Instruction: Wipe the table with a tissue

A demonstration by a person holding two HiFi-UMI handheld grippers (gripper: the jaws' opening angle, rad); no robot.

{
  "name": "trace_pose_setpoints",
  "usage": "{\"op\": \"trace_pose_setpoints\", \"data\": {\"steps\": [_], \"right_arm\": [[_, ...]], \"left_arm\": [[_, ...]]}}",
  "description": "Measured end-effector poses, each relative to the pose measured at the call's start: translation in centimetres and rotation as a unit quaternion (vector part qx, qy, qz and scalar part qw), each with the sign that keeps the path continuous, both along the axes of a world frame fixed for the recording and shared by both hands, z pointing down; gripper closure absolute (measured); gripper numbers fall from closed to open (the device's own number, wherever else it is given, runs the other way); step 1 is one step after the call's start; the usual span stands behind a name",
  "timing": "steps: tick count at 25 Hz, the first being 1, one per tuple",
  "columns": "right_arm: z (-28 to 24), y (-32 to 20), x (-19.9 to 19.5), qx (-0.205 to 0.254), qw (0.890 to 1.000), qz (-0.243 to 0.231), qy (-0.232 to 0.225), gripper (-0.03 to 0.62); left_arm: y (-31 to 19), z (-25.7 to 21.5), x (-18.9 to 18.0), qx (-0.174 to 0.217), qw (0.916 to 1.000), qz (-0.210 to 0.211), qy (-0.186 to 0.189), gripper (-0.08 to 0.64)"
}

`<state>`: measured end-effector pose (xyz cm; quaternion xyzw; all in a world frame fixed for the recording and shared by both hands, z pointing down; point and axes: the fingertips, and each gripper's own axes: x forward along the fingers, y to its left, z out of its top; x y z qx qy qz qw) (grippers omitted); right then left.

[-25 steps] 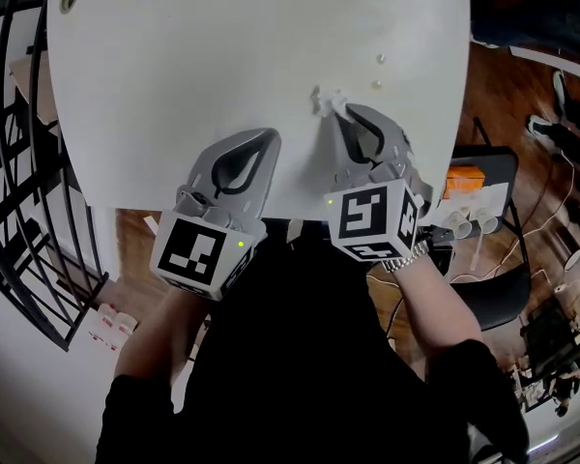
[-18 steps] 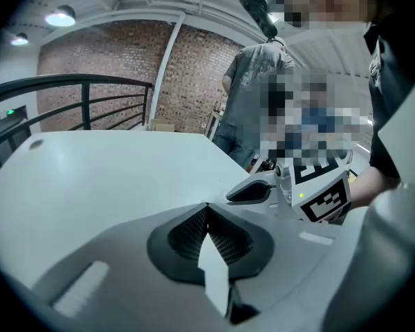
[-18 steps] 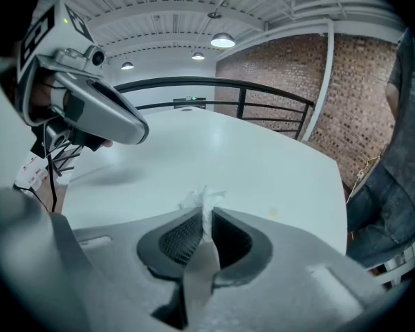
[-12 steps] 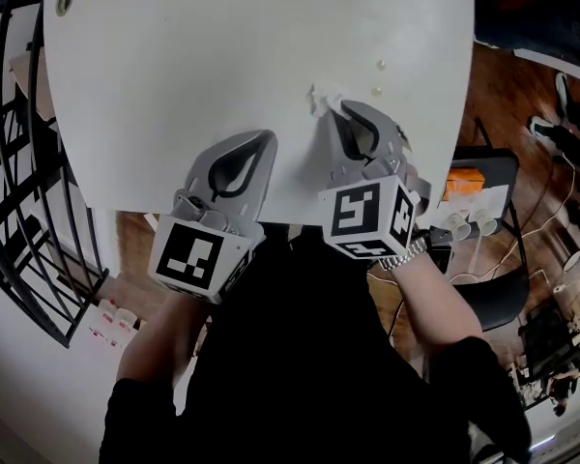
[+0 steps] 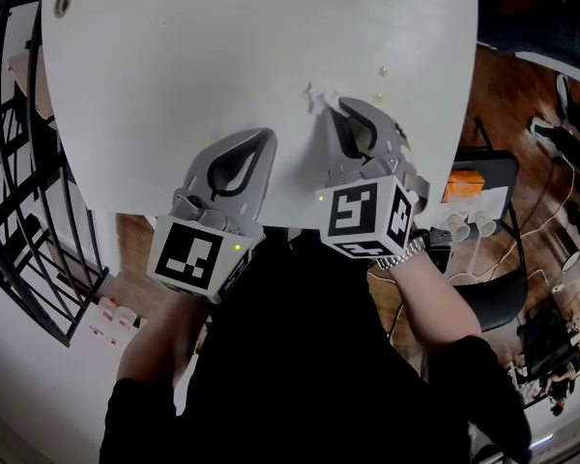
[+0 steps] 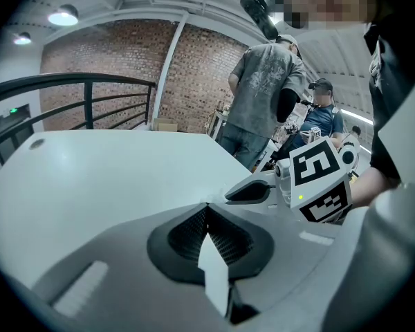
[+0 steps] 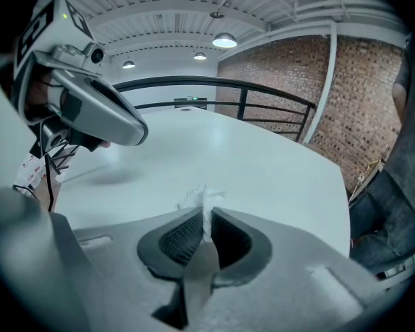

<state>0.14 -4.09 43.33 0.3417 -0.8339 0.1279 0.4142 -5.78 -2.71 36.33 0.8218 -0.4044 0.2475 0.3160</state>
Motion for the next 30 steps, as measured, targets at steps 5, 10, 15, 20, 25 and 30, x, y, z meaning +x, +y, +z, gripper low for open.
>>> {"op": "trace_pose_setpoints", "data": {"steps": [5,10,15,20,25,30], "right_arm": [[-0.2,-0.3,0.0,0.008,1.000,0.007,-0.003,0.563],[-0.7,-0.6,0.8,0.018,1.000,0.017,-0.005,0.563],[-1.5,-0.8,1.6,0.029,0.999,0.029,-0.006,0.563],[-2.1,-0.7,2.5,0.037,0.999,0.040,-0.002,0.564],[-2.4,-0.4,3.6,0.039,0.998,0.048,0.005,0.563],[-2.1,0.2,4.6,0.034,0.997,0.061,0.014,0.564]], "left_arm": [[-0.2,-0.2,-0.1,0.005,1.0000,0.000,0.000,0.543],[-0.2,-0.3,0.4,0.006,1.0000,0.005,0.001,0.543],[-0.3,-0.6,1.1,0.011,0.9998,0.015,0.003,0.543],[-0.1,-1.0,1.7,0.016,0.9996,0.023,0.007,0.543],[0.1,-1.2,2.6,0.018,0.9992,0.034,0.011,0.543],[0.4,-1.2,3.0,0.017,0.9989,0.043,0.012,0.543]]}}
